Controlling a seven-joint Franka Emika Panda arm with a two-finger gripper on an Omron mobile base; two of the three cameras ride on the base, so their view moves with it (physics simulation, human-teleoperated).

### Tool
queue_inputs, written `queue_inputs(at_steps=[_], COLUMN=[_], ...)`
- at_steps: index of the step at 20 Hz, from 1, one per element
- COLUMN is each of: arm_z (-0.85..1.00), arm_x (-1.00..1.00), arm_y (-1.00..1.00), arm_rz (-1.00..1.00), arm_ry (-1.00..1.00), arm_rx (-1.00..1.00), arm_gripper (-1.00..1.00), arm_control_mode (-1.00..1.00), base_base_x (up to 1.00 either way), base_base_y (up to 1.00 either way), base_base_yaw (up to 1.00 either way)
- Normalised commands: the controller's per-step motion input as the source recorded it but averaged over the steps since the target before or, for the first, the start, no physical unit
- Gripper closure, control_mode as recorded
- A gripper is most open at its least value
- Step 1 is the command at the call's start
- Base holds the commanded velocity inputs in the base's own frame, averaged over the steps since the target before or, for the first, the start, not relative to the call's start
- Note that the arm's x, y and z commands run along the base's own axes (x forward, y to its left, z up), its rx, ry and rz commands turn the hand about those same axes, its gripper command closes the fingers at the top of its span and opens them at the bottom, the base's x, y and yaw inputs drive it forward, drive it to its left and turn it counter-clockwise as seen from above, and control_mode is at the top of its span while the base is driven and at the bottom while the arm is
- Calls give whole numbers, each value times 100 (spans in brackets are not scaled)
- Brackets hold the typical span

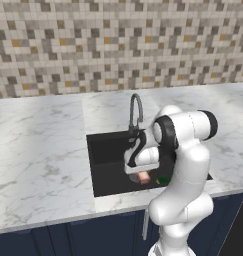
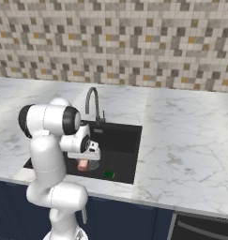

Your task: Pick up the bar soap and sponge from the sink, and place them back in the cabinet, and close the cabinet doors.

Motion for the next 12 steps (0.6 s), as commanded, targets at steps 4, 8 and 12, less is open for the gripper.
queue_inputs(at_steps=[4,8,12], arm_z=[45,52,53], arm_x=[0,0,0], arm_y=[0,0,0], arm_rz=[0,0,0], arm_ry=[-1,0,0], arm_rx=[0,0,0], arm_gripper=[100,100,100], arm_control_mode=[-100,-100,-100], base_base_x=[0,0,0], base_base_y=[0,0,0], base_base_yaw=[0,0,0])
